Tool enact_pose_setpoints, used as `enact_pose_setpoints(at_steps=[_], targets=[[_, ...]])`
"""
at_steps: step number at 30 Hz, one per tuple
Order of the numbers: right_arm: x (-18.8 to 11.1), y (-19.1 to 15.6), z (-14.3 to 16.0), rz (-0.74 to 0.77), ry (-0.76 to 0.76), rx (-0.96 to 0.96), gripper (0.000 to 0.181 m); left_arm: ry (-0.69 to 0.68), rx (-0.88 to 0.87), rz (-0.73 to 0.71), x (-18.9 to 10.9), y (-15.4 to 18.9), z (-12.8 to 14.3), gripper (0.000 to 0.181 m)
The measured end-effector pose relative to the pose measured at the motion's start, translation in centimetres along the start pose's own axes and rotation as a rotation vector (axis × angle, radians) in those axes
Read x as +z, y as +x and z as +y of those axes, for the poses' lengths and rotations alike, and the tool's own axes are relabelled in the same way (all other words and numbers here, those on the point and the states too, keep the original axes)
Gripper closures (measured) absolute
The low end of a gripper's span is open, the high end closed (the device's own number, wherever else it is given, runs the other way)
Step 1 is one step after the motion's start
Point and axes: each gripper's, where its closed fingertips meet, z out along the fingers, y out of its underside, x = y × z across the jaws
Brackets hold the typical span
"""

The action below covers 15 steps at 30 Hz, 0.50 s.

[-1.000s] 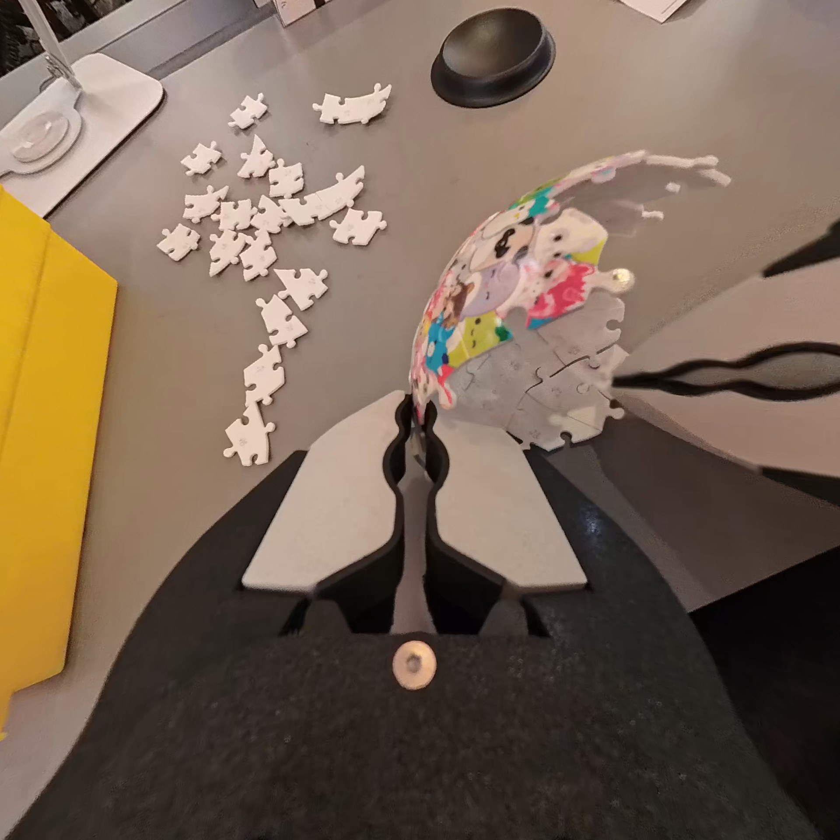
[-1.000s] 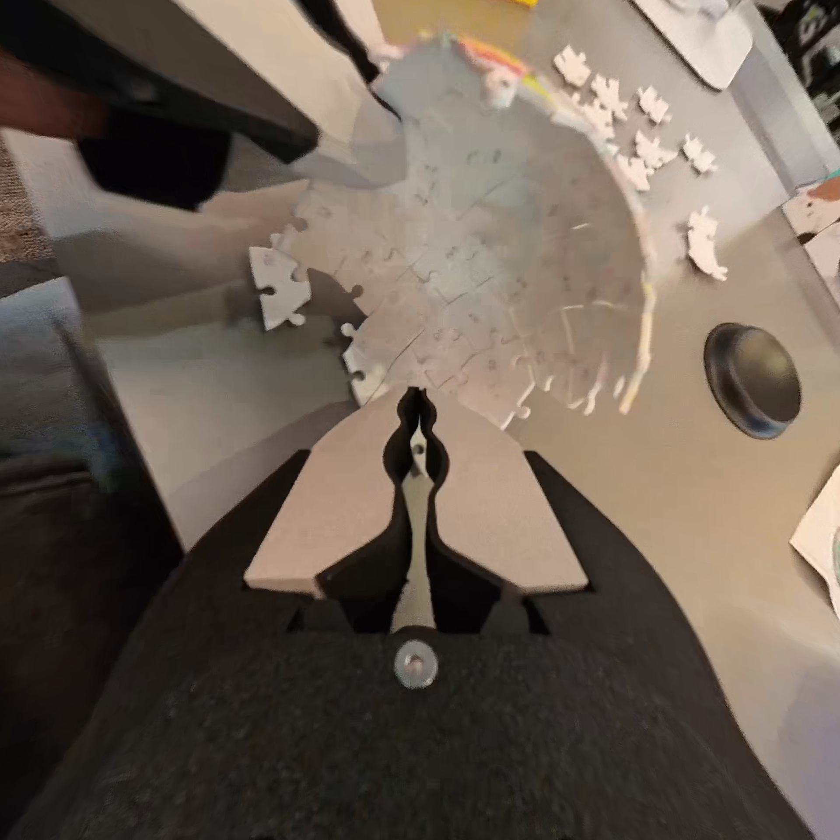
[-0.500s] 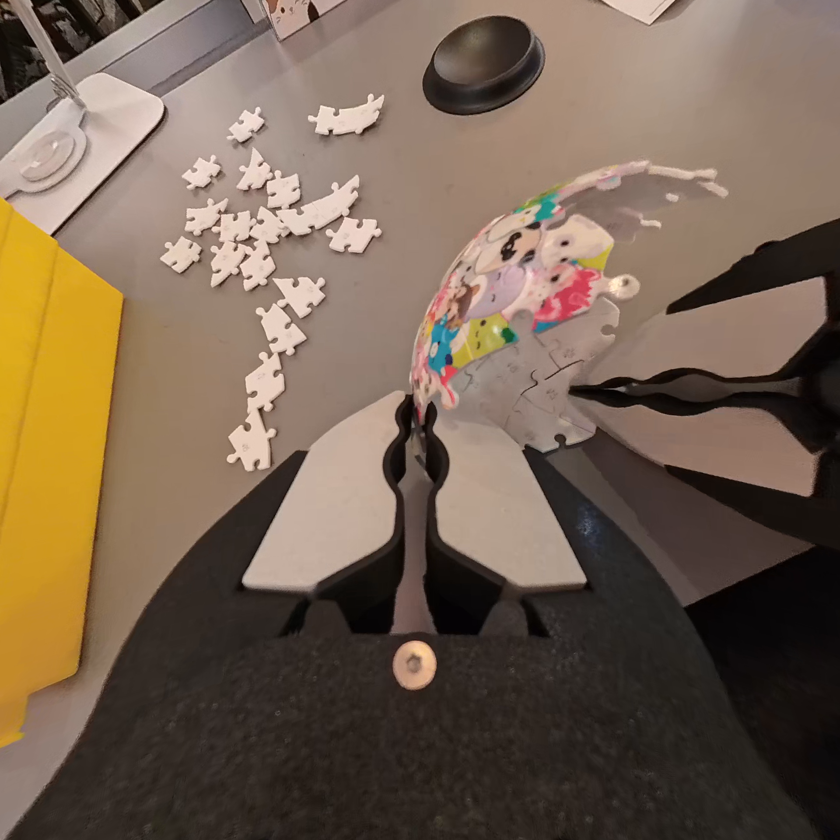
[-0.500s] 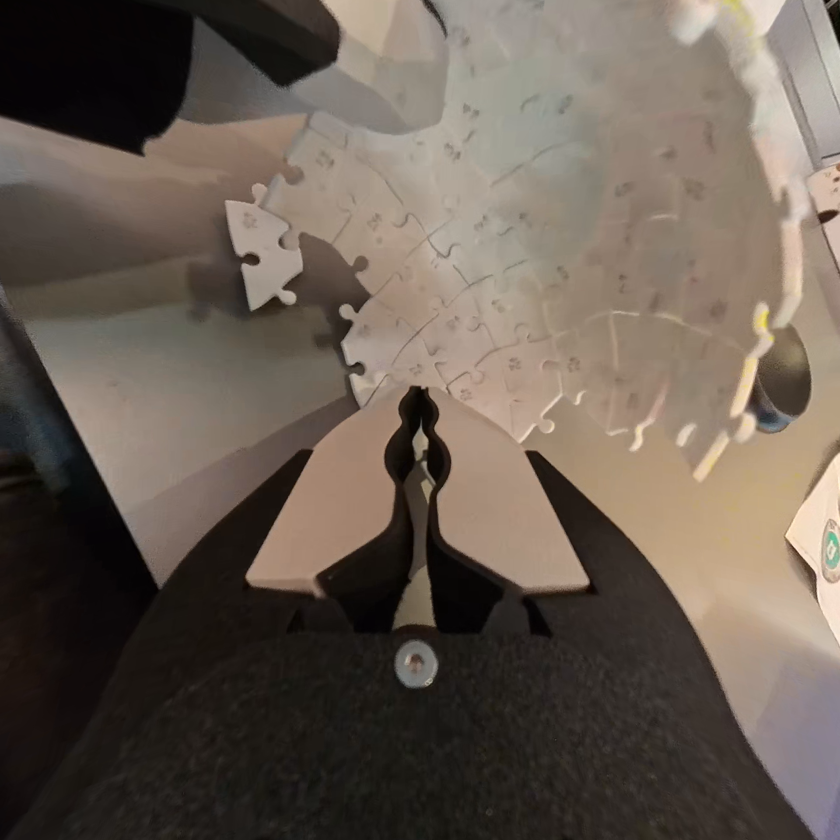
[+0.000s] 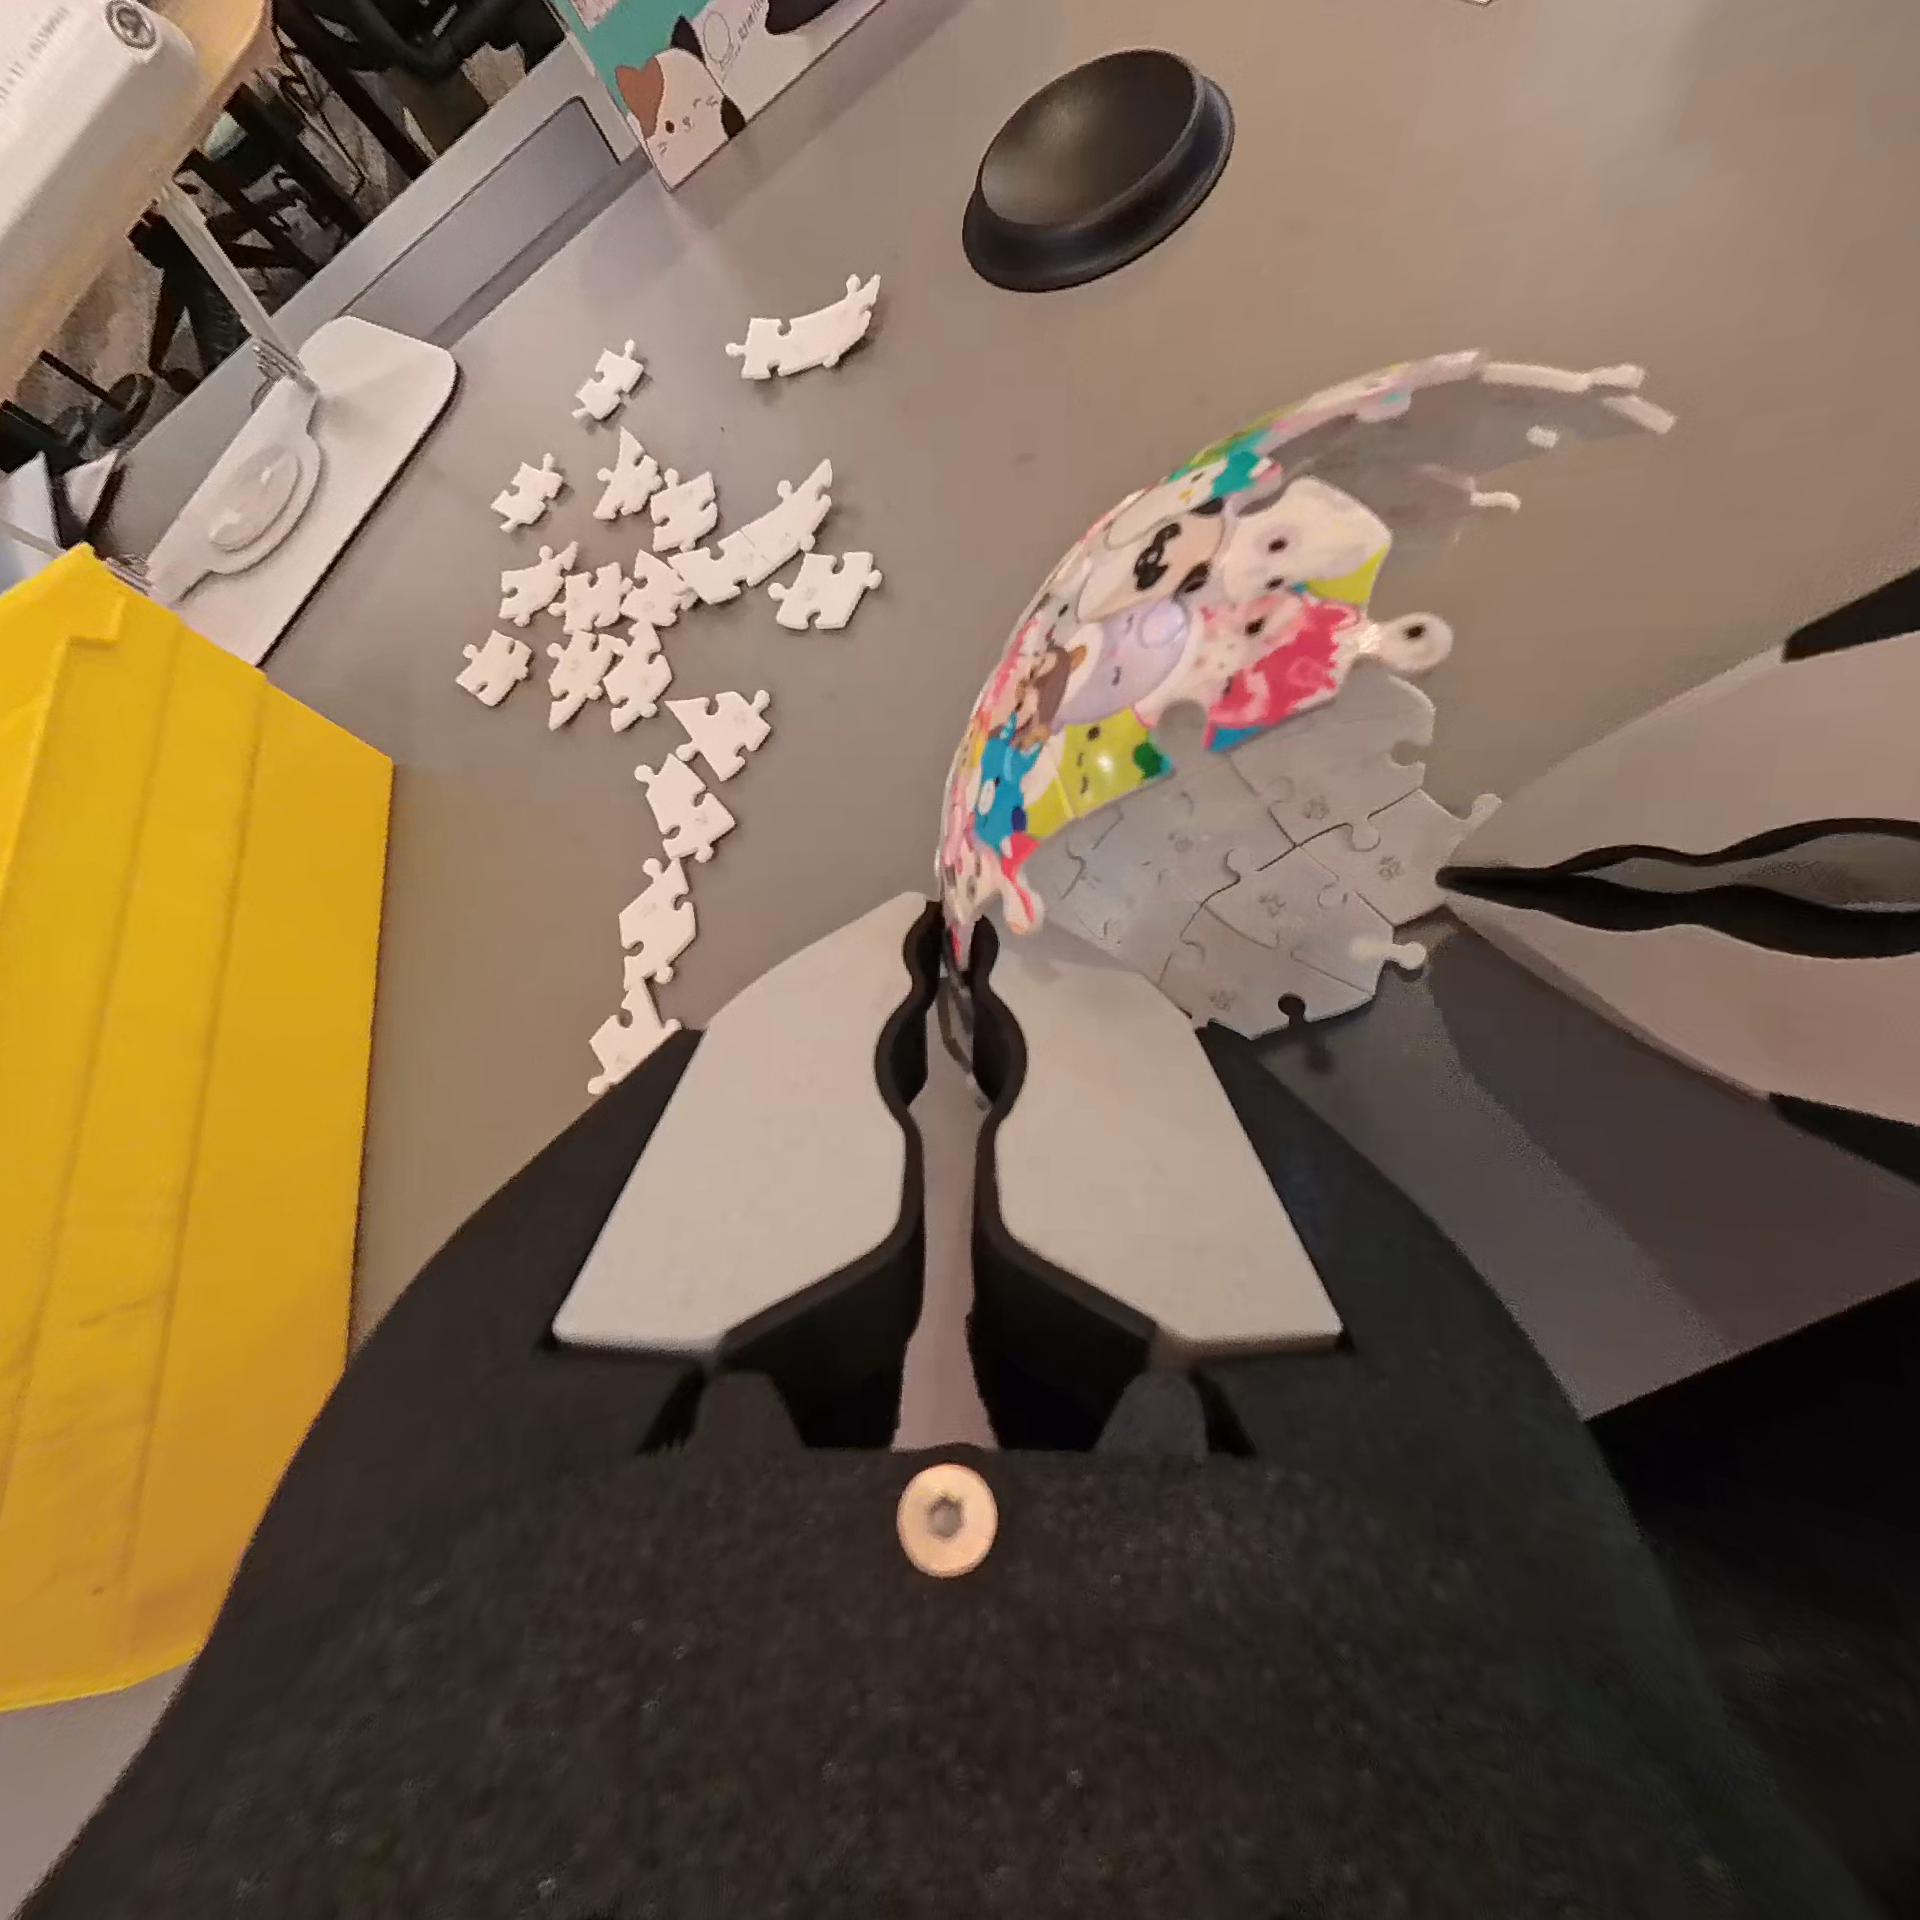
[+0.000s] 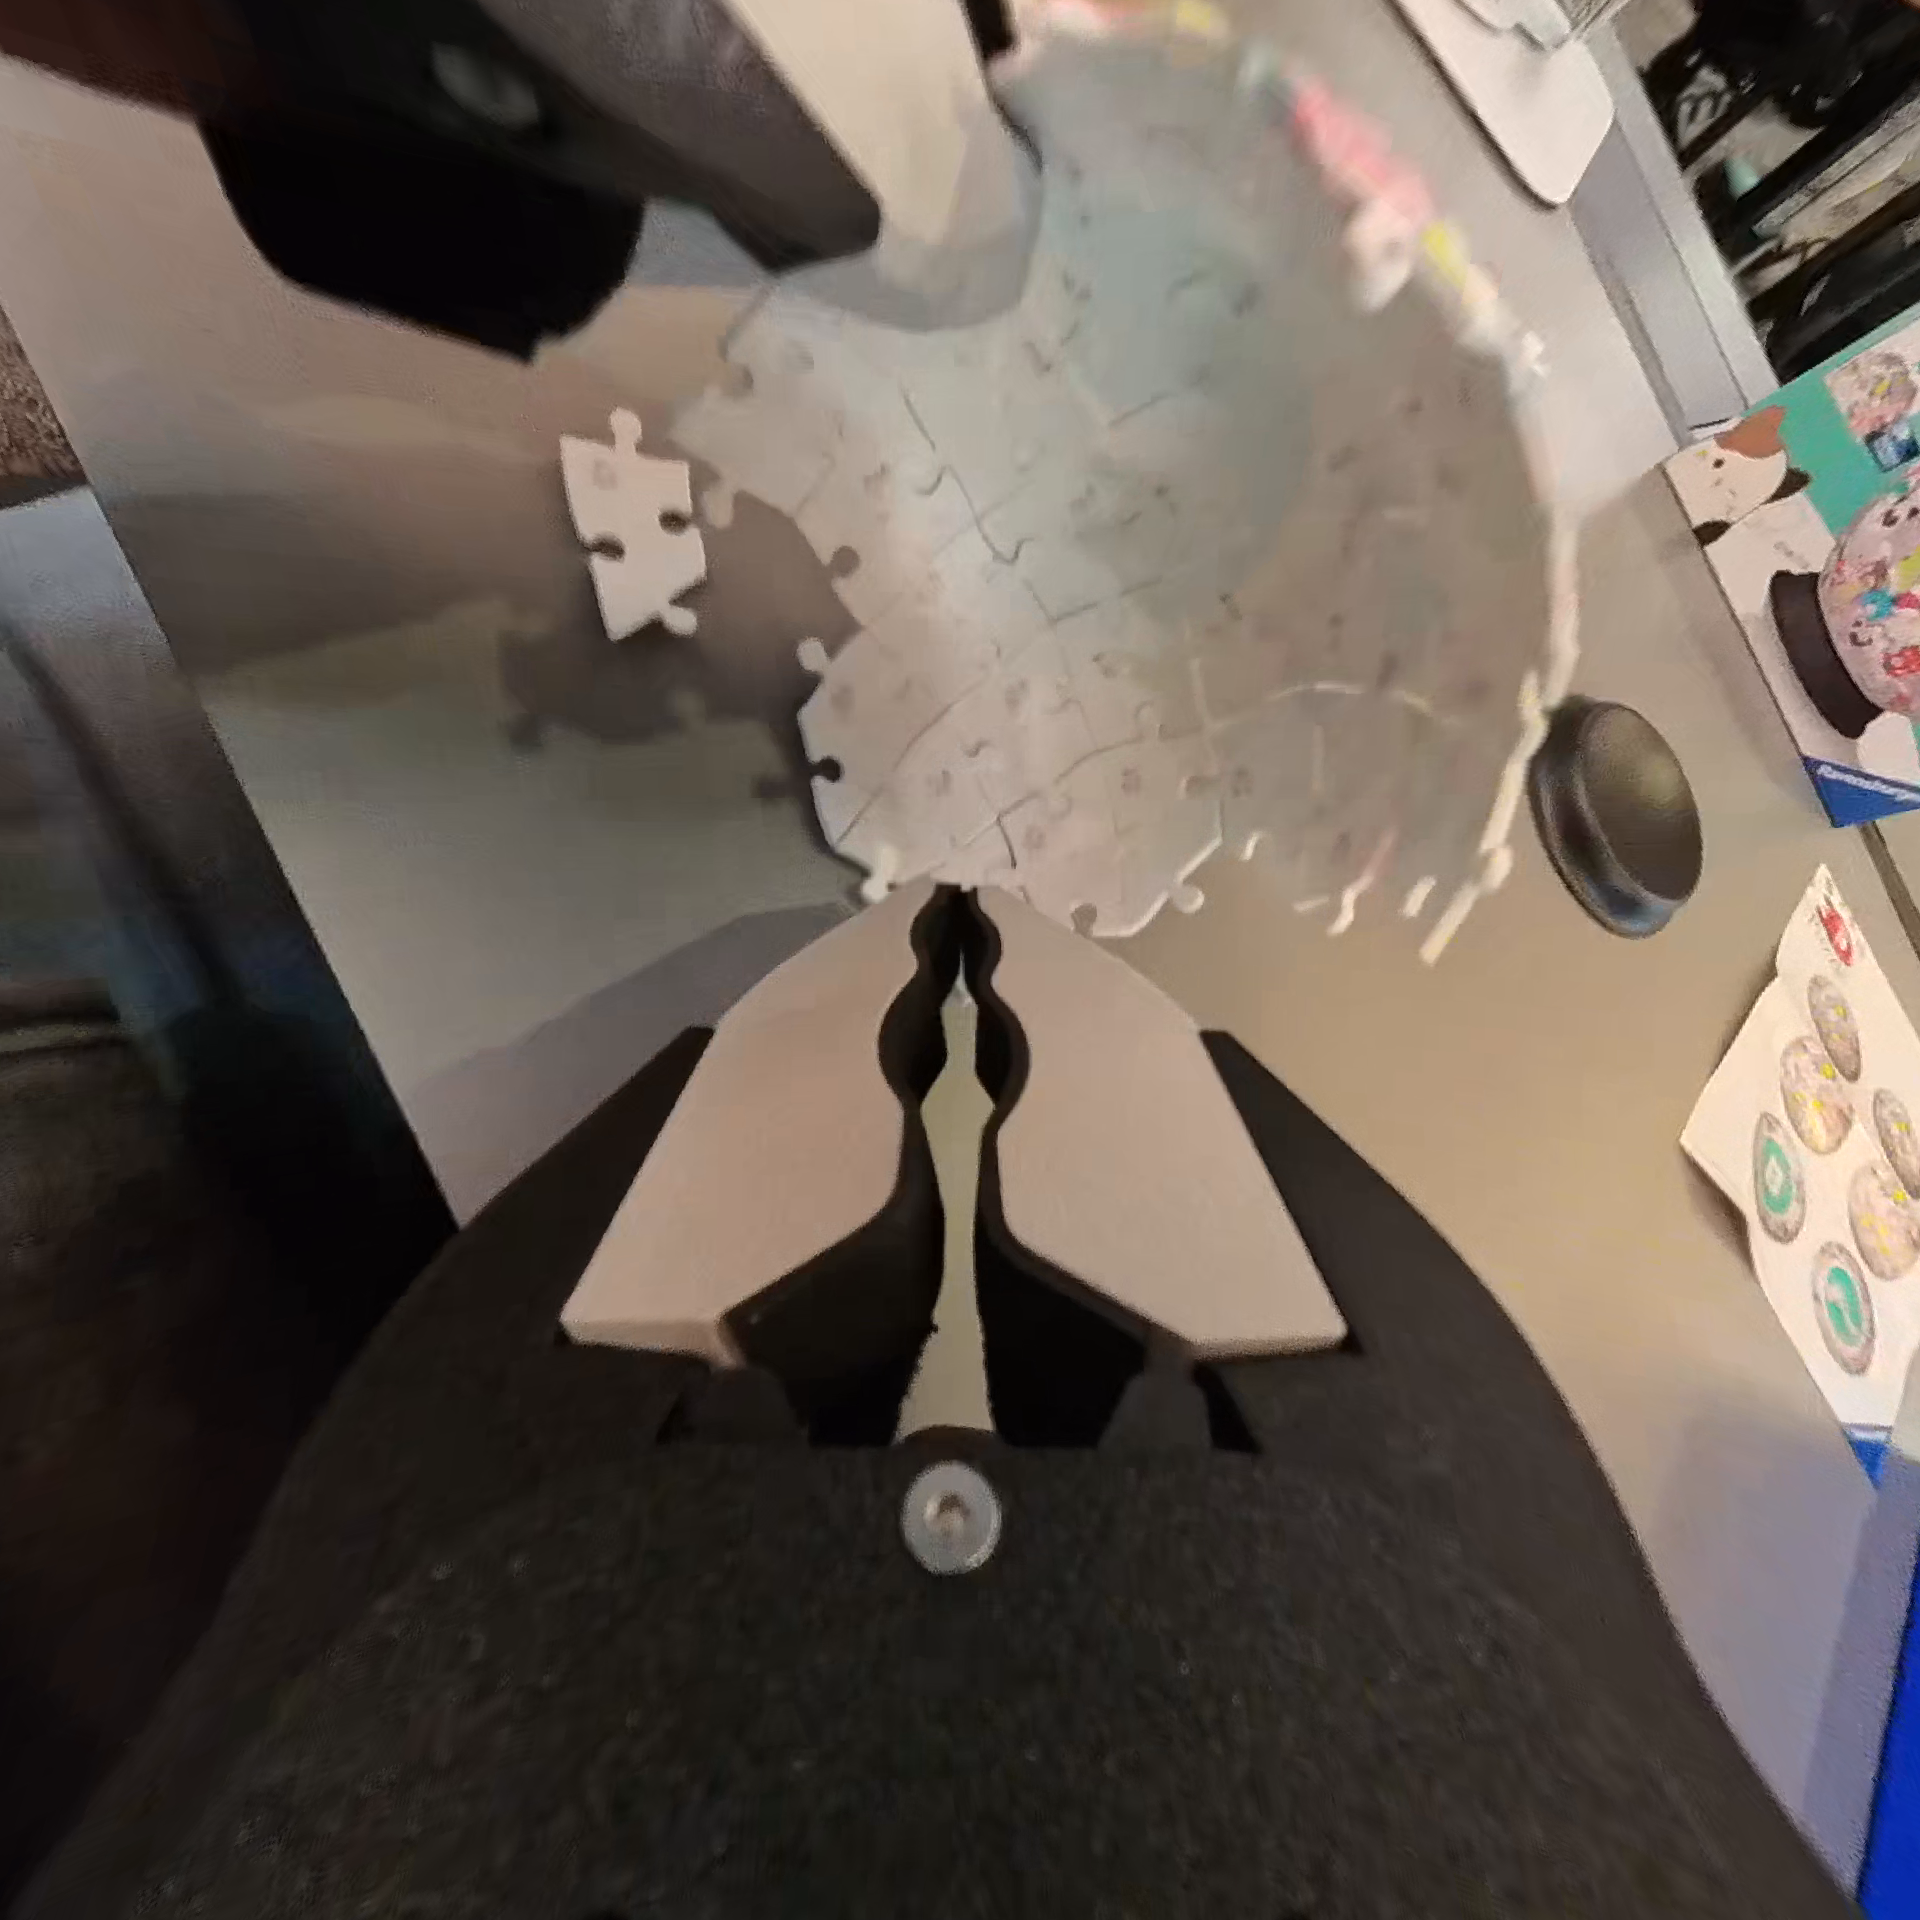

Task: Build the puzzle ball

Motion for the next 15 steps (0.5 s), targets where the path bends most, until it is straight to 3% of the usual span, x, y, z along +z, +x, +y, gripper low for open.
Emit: enact_pose_setpoints(at_steps=[15], targets=[[2.2,0.6,1.2,0.041,-0.107,-0.032,0.181,-0.003,0.053,-0.038,-0.1,0.1,-0.8,0.179]])
